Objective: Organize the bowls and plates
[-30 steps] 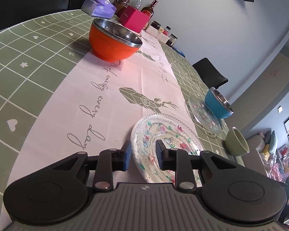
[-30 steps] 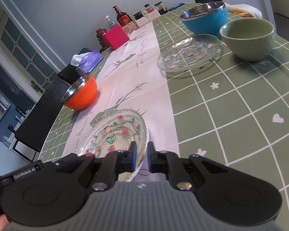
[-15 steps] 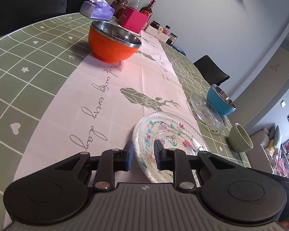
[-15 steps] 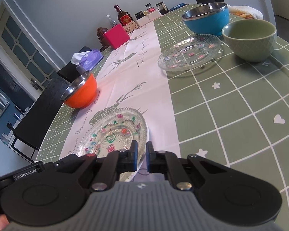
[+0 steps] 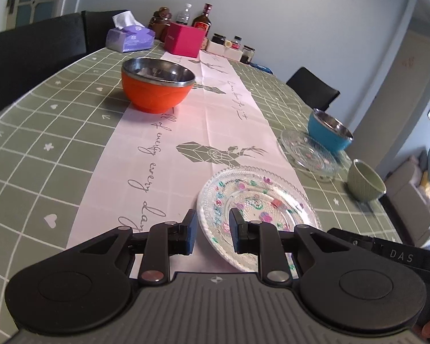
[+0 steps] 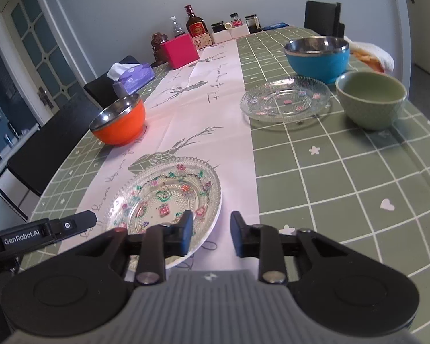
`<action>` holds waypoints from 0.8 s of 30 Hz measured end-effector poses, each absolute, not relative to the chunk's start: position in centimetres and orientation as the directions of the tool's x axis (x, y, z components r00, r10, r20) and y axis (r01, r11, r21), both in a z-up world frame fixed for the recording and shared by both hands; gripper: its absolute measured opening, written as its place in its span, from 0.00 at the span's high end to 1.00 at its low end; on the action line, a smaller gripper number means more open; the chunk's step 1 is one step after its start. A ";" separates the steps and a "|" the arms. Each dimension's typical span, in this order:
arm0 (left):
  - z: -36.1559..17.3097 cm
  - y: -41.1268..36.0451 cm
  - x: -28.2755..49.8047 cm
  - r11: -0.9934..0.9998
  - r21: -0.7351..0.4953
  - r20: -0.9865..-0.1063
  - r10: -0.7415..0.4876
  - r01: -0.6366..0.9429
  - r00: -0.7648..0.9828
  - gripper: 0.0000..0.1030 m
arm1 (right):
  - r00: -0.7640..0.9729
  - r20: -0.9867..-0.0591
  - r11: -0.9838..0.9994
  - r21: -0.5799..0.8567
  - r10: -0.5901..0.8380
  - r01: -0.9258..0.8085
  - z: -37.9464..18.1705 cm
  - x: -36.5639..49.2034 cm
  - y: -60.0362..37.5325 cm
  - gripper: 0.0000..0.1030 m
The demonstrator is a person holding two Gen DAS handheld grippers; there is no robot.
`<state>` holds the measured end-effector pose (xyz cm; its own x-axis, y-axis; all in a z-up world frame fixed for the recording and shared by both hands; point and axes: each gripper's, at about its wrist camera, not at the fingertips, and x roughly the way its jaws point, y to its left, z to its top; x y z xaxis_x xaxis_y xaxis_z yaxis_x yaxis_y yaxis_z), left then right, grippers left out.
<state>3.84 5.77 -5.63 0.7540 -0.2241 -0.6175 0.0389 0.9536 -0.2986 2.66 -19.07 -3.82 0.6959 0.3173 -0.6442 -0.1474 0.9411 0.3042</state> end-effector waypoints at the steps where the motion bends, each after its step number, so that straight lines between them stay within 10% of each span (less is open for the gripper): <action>1: -5.4 5.5 3.7 0.957 -0.286 -0.625 -0.226 0.051 0.747 0.75 | 0.696 -0.647 0.945 0.286 0.311 -0.156 -3.6 2.4 -18.9 0.70; 24: -2.4 -3.2 8.9 0.892 -0.041 -0.778 -0.311 0.449 0.546 0.70 | 0.664 -0.734 0.955 -0.078 0.139 -0.286 -1.7 4.4 -20.6 0.55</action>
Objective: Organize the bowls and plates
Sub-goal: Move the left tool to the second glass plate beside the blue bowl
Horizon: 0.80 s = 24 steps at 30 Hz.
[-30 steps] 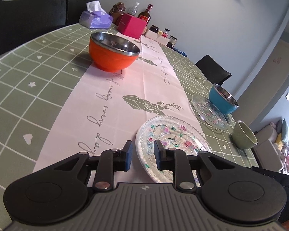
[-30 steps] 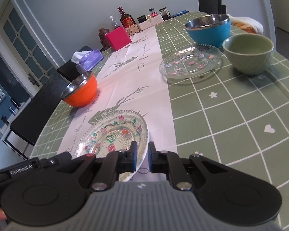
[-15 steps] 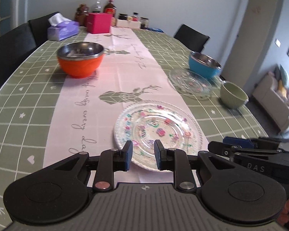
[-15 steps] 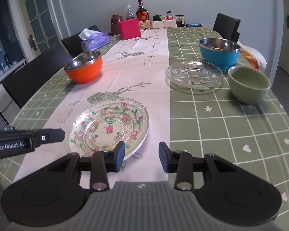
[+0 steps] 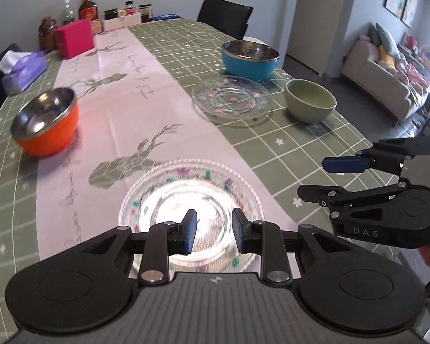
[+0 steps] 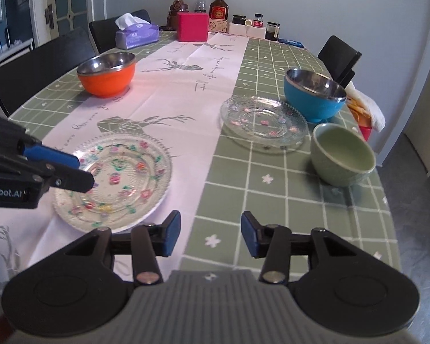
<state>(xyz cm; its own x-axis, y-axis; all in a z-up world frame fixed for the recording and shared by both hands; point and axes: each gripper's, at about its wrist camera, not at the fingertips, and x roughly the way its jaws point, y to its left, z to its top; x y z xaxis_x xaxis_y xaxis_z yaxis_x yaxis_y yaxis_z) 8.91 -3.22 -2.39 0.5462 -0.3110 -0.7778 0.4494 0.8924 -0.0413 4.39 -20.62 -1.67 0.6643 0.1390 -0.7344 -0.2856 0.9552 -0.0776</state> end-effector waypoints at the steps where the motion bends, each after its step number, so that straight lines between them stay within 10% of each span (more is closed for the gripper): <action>1: -2.2 -3.5 9.5 0.887 -0.031 -0.782 -0.309 0.461 0.542 0.70 | 0.657 -0.740 0.954 -0.075 0.141 -0.290 -1.5 4.9 -20.9 0.55; 24: -3.0 -8.7 27.3 0.872 -0.048 -0.871 -0.276 0.488 0.407 0.70 | 0.483 -0.860 0.973 0.066 0.168 -0.221 0.7 25.4 -27.4 0.55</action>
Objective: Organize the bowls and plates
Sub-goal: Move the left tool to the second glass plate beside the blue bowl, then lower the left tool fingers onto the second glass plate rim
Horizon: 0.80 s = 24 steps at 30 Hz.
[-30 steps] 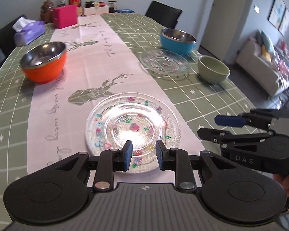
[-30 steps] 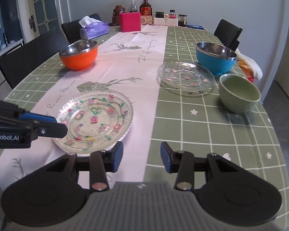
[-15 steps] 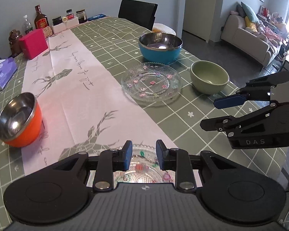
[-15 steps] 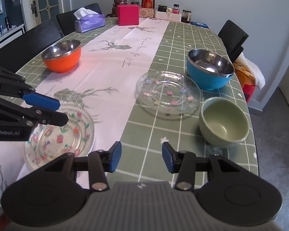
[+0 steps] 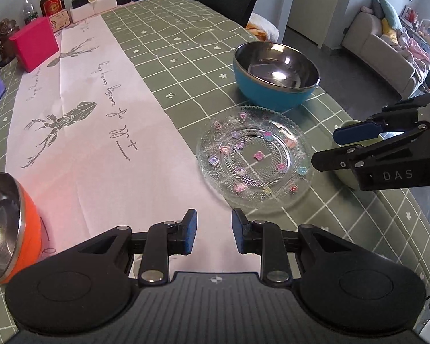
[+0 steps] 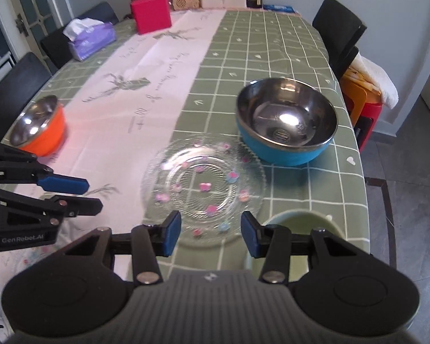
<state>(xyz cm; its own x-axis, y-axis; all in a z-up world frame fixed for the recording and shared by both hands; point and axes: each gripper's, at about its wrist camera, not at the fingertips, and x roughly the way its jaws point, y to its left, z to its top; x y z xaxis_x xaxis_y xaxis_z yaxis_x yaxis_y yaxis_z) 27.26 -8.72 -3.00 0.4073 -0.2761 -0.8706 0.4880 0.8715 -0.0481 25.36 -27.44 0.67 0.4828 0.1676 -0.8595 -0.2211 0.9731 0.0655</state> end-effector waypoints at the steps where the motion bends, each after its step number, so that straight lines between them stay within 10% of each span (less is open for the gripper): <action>1: -3.2 -8.8 28.0 0.875 -0.061 -0.874 -0.279 0.480 0.399 0.70 | 0.468 -0.869 0.975 0.068 0.163 -0.213 0.3 26.3 -27.8 0.55; 24: -7.5 -9.2 33.7 0.894 -0.237 -0.867 -0.371 0.381 0.333 0.70 | 0.355 -0.917 0.977 0.127 0.181 -0.169 -4.7 33.7 -30.3 0.58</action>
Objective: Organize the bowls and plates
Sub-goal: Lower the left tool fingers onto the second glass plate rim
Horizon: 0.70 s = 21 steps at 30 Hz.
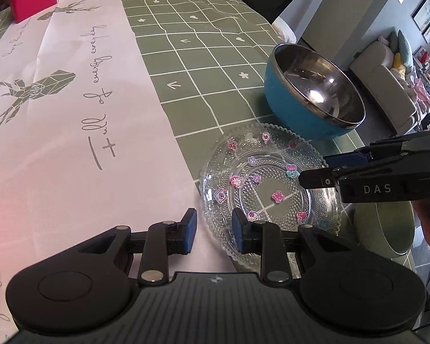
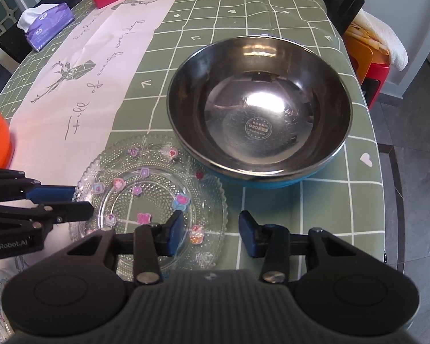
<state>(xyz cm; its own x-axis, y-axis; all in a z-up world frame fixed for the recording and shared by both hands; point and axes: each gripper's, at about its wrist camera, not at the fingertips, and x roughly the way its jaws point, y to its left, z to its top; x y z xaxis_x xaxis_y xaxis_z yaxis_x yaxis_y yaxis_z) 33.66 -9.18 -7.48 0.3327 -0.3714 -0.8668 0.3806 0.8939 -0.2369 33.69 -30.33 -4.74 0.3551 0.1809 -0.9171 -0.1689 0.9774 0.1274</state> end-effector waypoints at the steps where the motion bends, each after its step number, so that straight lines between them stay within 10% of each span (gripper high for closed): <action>1: -7.5 -9.2 33.7 0.892 -0.240 -0.865 -0.376 0.383 0.332 0.70 | 0.355 -0.917 0.977 0.125 0.181 -0.174 -4.7 33.7 -30.3 0.58; 21: -7.3 -5.6 33.2 0.918 -0.242 -0.875 -0.346 0.313 0.339 0.78 | 0.288 -0.918 0.951 0.211 0.271 -0.225 -4.9 34.7 -27.1 0.68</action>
<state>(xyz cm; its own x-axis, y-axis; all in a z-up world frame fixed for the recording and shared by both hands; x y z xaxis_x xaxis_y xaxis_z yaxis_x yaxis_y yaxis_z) 33.20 -5.62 -7.34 0.3392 -0.3461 -0.8748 0.3130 0.9184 -0.2420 34.72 -27.12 -4.85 0.2876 0.2714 -0.9185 -0.2245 0.9514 0.2108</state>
